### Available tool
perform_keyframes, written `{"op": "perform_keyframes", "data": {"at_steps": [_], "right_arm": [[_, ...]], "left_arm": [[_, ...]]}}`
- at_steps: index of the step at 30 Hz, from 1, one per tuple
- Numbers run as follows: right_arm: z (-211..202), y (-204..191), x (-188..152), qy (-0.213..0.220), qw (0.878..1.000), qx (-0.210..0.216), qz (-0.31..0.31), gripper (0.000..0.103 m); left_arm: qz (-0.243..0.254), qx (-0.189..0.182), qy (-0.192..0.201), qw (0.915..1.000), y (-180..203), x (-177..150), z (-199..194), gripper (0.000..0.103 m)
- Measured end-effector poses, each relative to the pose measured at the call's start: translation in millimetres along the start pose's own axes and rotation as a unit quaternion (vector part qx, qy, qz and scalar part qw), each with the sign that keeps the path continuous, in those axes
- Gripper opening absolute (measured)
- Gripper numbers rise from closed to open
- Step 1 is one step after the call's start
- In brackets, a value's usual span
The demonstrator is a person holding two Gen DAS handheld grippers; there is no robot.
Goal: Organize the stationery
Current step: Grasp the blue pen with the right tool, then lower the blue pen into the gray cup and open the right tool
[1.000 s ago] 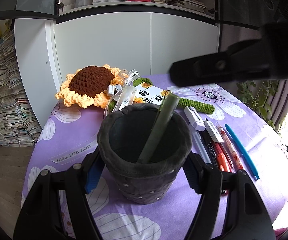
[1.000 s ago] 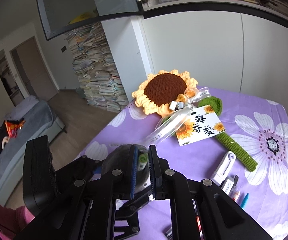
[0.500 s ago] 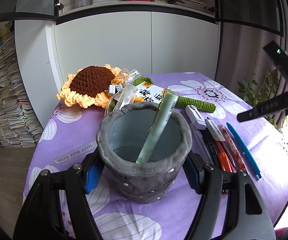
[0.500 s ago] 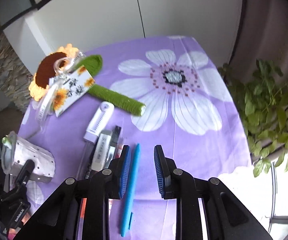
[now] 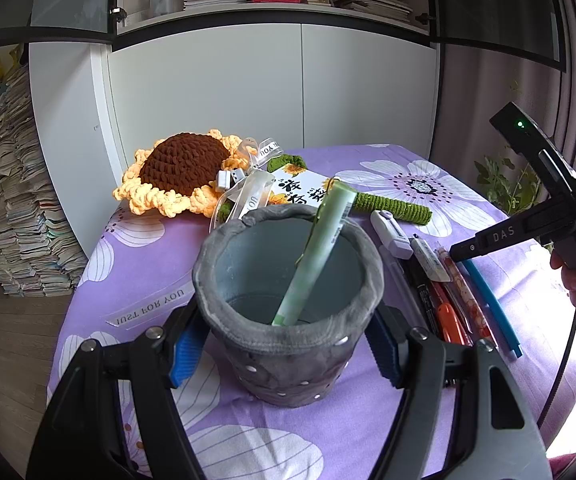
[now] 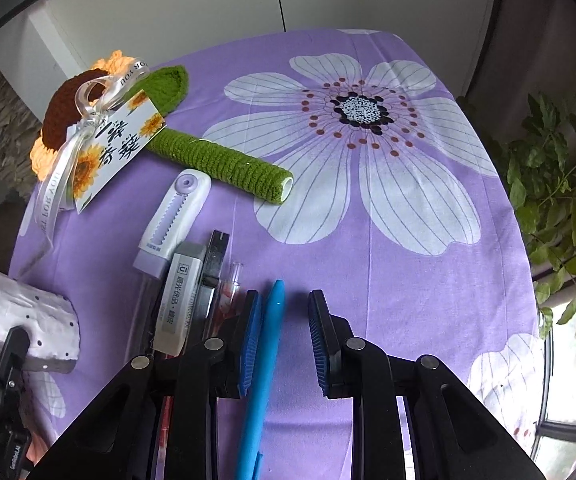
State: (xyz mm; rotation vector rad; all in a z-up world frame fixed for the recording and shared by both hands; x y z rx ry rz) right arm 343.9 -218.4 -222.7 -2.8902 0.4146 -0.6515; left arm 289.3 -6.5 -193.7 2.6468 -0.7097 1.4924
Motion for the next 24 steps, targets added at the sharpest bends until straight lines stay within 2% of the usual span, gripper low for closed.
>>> {"op": "perform_keyframes", "data": {"at_steps": [3, 4, 7, 14, 19, 24], "right_arm": [[0, -4, 0, 0.000, 1.000, -0.009, -0.011, 0.022], [0, -6, -1, 0.002, 1.000, -0.008, -0.015, 0.013], [-6, -10, -4, 0.003, 1.000, 0.012, -0.014, 0.011], [-73, -23, -4, 0.075, 0.995, 0.065, -0.028, 0.011], [-126, -43, -10, 0.134, 0.984, 0.102, -0.060, 0.011], [-172, -77, -16, 0.186, 0.965, 0.158, -0.100, 0.011]], "left_arm": [[0.000, 0.000, 0.000, 1.0000, 0, 0, 0, 0.069], [0.000, 0.000, 0.000, 1.0000, 0, 0, 0, 0.069], [0.000, 0.000, 0.000, 1.0000, 0, 0, 0, 0.069], [0.000, 0.000, 0.000, 1.0000, 2, 0, 0, 0.069], [0.001, 0.000, 0.000, 1.0000, 2, 0, -1, 0.069], [0.001, 0.001, 0.000, 1.0000, 2, 0, -1, 0.069]]}}
Point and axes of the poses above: each gripper's, at about its wrist camera, not at the fingertips, and z roughly the way its jaws point, y to its right, x to its top, the point moved 4 cm from there along z, roughly the way its jaws point, and after that the axes turned 11 degrees about z, right-handed, at the moved point
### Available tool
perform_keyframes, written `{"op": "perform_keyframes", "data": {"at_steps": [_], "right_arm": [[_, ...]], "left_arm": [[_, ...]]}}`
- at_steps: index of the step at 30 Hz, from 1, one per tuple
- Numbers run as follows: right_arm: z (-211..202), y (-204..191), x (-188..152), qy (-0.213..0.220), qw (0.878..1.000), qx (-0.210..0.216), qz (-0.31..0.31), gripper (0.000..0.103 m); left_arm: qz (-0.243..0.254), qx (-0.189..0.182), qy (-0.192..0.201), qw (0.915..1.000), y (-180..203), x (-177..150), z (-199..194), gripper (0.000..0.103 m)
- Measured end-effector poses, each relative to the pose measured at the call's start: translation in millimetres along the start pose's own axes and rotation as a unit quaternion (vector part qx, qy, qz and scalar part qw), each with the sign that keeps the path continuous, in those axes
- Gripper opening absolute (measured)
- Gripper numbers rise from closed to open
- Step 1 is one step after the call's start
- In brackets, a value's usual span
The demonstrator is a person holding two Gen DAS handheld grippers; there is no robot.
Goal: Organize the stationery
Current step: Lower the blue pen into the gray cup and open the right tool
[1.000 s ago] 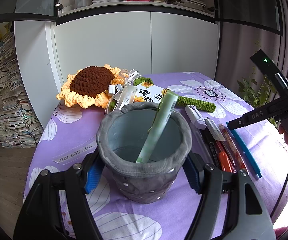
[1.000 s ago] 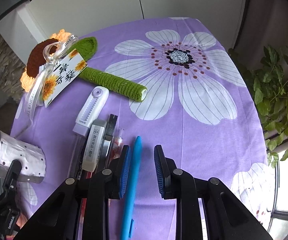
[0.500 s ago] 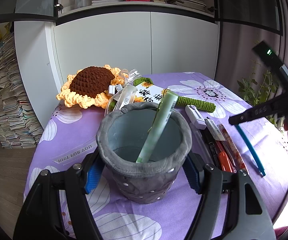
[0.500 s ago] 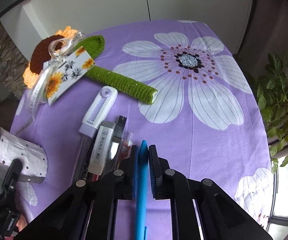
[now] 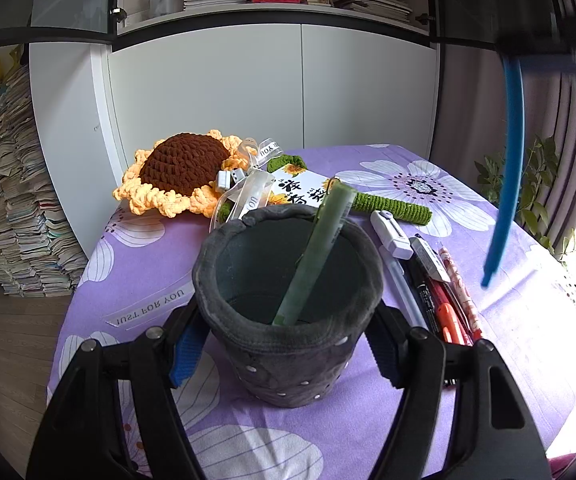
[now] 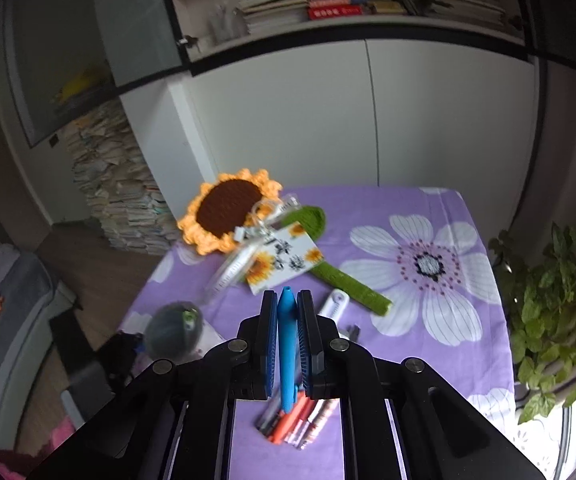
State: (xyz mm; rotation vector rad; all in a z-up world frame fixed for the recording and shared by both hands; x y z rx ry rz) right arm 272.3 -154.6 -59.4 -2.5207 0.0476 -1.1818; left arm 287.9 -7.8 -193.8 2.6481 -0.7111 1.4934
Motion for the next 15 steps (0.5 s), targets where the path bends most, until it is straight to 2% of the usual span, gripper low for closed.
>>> {"op": "perform_keyframes", "data": {"at_steps": [4, 8, 12, 15], "right_arm": [[-16, -39, 15, 0.035, 0.997, 0.053, -0.036, 0.011], [-13, -70, 21, 0.054, 0.992, 0.100, -0.061, 0.011], [10, -82, 15, 0.040, 0.990, 0.116, -0.066, 0.011], [27, -79, 4, 0.026, 0.992, 0.098, -0.075, 0.011]], "left_arm": [[-0.001, 0.001, 0.000, 1.0000, 0, 1, 0, 0.069], [-0.001, 0.001, 0.000, 1.0000, 0, 1, 0, 0.069], [-0.001, 0.000, 0.000, 1.0000, -1, 0, 0, 0.069], [0.000, -0.001, 0.001, 1.0000, -1, 0, 0, 0.069]]}}
Point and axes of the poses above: each gripper's, at about its wrist camera, not at the fingertips, and z roughly the way its jaws point, y to its right, x to its top, the point moved 4 cm from there along z, roughly the way its jaws point, and after that the axes turned 11 degrees about z, right-handed, at the moved point
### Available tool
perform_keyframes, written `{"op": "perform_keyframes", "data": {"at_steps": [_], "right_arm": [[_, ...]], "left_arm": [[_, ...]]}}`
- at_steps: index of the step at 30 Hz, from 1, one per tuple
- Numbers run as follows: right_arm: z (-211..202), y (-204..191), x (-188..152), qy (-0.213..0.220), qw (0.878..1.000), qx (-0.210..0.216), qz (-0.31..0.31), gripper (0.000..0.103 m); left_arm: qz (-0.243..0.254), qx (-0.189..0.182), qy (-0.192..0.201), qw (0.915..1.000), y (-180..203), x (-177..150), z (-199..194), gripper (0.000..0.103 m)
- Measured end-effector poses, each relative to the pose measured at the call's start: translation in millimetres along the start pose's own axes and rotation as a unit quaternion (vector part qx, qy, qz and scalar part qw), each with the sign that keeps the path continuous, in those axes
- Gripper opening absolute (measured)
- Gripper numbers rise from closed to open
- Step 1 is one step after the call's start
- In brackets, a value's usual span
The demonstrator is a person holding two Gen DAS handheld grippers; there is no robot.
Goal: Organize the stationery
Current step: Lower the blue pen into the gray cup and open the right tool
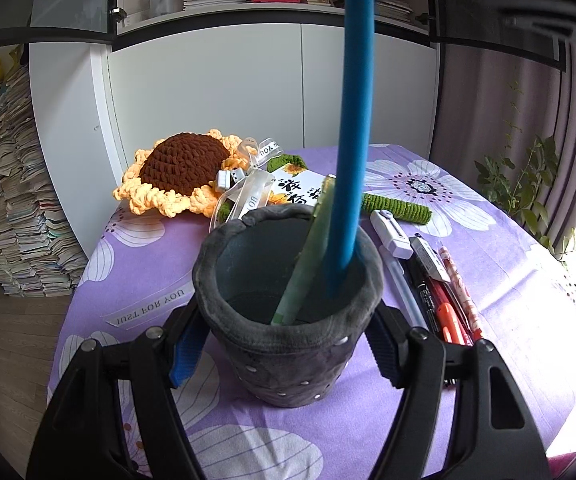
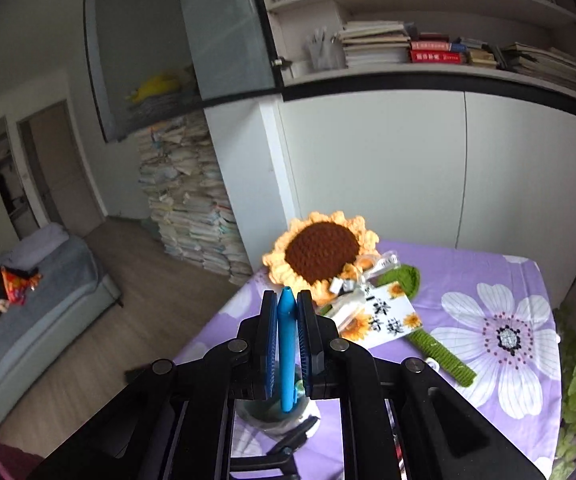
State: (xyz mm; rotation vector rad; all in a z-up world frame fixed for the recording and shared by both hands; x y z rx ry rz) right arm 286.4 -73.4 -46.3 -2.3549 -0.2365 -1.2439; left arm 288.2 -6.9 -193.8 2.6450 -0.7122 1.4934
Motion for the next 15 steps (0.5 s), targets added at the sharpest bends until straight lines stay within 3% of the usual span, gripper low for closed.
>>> {"op": "perform_keyframes", "data": {"at_steps": [15], "right_arm": [[28, 22, -41, -0.094, 0.995, 0.015, 0.035, 0.011]], "left_arm": [[-0.001, 0.000, 0.001, 1.0000, 0, 0, 1, 0.070]]}}
Point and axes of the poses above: each gripper's, at about its wrist camera, not at the fingertips, and z roughly the way its jaws point, y to its right, x to its top, the point moved 4 cm from there along z, roughly the way its jaws point, and after that the axes turned 11 degrees about z, right-handed, at the moved point
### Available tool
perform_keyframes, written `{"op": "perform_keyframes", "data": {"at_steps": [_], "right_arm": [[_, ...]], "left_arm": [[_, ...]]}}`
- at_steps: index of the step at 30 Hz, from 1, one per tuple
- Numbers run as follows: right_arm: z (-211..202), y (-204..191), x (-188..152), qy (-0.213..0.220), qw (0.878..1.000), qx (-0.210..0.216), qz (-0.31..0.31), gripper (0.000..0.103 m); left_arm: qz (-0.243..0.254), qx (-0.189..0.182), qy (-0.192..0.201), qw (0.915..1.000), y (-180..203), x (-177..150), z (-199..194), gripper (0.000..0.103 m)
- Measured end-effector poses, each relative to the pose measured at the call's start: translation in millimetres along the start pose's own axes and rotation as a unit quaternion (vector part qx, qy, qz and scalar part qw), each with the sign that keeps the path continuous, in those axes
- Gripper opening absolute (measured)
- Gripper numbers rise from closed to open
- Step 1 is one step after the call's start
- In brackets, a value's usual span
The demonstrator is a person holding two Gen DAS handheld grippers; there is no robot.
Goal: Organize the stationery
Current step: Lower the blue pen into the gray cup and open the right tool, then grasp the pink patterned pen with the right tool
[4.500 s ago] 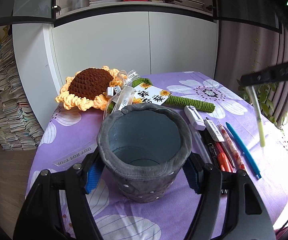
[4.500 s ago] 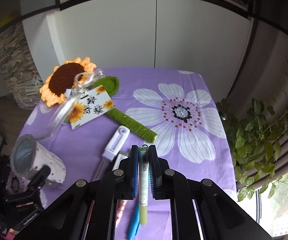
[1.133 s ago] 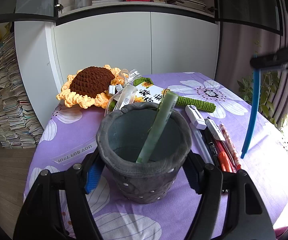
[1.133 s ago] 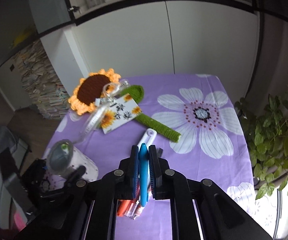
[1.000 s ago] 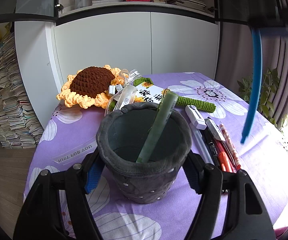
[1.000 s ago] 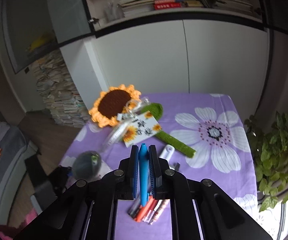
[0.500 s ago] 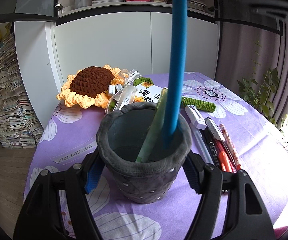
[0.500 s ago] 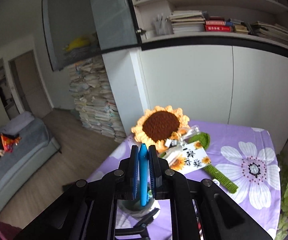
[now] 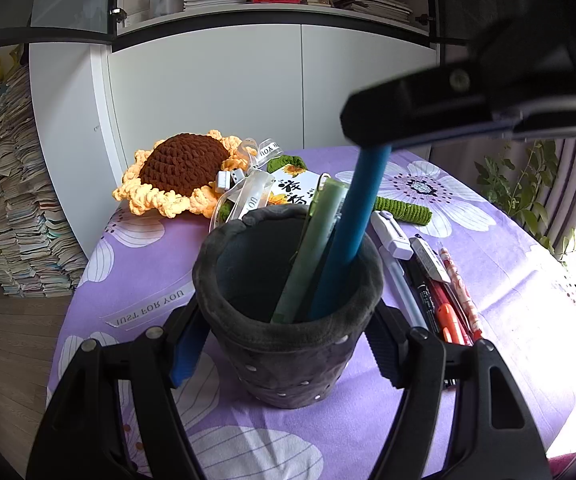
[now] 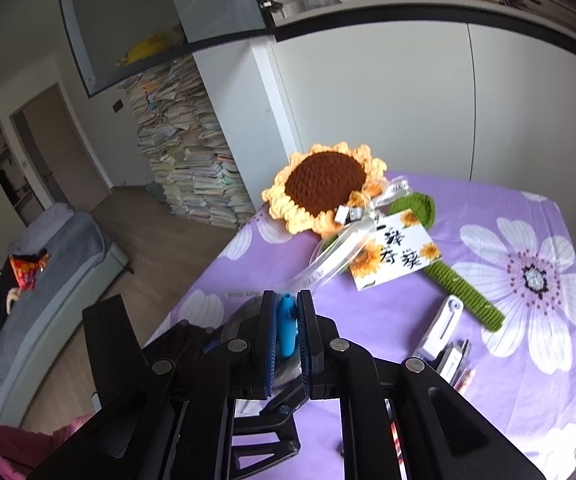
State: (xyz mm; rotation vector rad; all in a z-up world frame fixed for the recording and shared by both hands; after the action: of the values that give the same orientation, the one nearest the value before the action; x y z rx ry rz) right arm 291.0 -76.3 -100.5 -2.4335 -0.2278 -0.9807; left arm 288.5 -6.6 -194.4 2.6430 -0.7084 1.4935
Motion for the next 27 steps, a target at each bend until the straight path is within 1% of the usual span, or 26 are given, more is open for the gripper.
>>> {"op": "perform_keyframes", "data": {"at_steps": [2, 4, 7, 11, 12, 13, 14, 15, 17, 19, 20, 23, 24, 27], "right_arm": [[4, 3, -3, -0.010, 1.000, 0.000, 0.007, 0.011], [5, 6, -6, -0.021, 1.000, 0.008, 0.017, 0.011], [3, 9, -8, -0.026, 0.999, 0.015, 0.024, 0.011], [-15, 17, -4, -0.004, 1.000, 0.002, 0.028, 0.011], [-22, 22, -2, 0.007, 0.999, -0.005, 0.031, 0.011], [-29, 31, 1, 0.019, 0.999, -0.020, 0.037, 0.011], [-33, 41, 3, 0.025, 0.998, -0.040, 0.044, 0.011], [-35, 56, 3, 0.026, 0.995, -0.070, 0.059, 0.011], [-29, 87, 1, 0.005, 0.988, -0.117, 0.096, 0.011], [-16, 121, -8, -0.029, 0.977, -0.161, 0.139, 0.011], [-10, 132, -13, -0.042, 0.972, -0.170, 0.154, 0.011], [12, 163, -29, -0.083, 0.960, -0.169, 0.207, 0.011], [17, 169, -31, -0.092, 0.957, -0.166, 0.220, 0.011], [22, 178, -34, -0.100, 0.953, -0.161, 0.237, 0.011]], "left_arm": [[0.000, 0.001, 0.000, 1.0000, 0, 0, 0, 0.070], [0.001, 0.002, 0.000, 1.0000, 0, 1, -1, 0.070], [0.001, 0.003, -0.001, 1.0000, 0, 0, -1, 0.070], [0.001, 0.003, -0.001, 1.0000, 0, 1, -1, 0.070], [0.001, 0.003, -0.001, 1.0000, 0, 1, -1, 0.070], [0.001, 0.003, -0.001, 1.0000, 0, 0, -1, 0.070], [0.000, 0.002, -0.001, 1.0000, 0, 0, -1, 0.070], [0.000, 0.003, -0.001, 1.0000, 0, 0, -1, 0.070], [0.000, 0.003, -0.001, 1.0000, 0, 0, -1, 0.070], [0.000, 0.003, -0.001, 1.0000, -1, 0, -1, 0.070], [0.000, 0.003, -0.001, 1.0000, -1, 0, -1, 0.070], [0.001, 0.003, -0.002, 1.0000, -1, -1, -1, 0.070], [0.001, 0.003, -0.002, 1.0000, -2, -1, -1, 0.070], [0.001, 0.003, -0.002, 1.0000, -1, -1, -1, 0.070]]}}
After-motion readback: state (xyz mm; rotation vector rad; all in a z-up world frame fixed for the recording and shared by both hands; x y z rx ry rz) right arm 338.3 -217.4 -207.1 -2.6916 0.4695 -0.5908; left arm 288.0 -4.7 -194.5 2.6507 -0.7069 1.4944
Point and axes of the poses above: each gripper's, at about its wrist camera, not at the fingertips, and z roughly the way its jaws point, y to its right, x to its top, the point moved 4 cm from there along z, roughly the way its jaws point, and after that the axes turned 11 degrees about z, right-handed, at the moved point
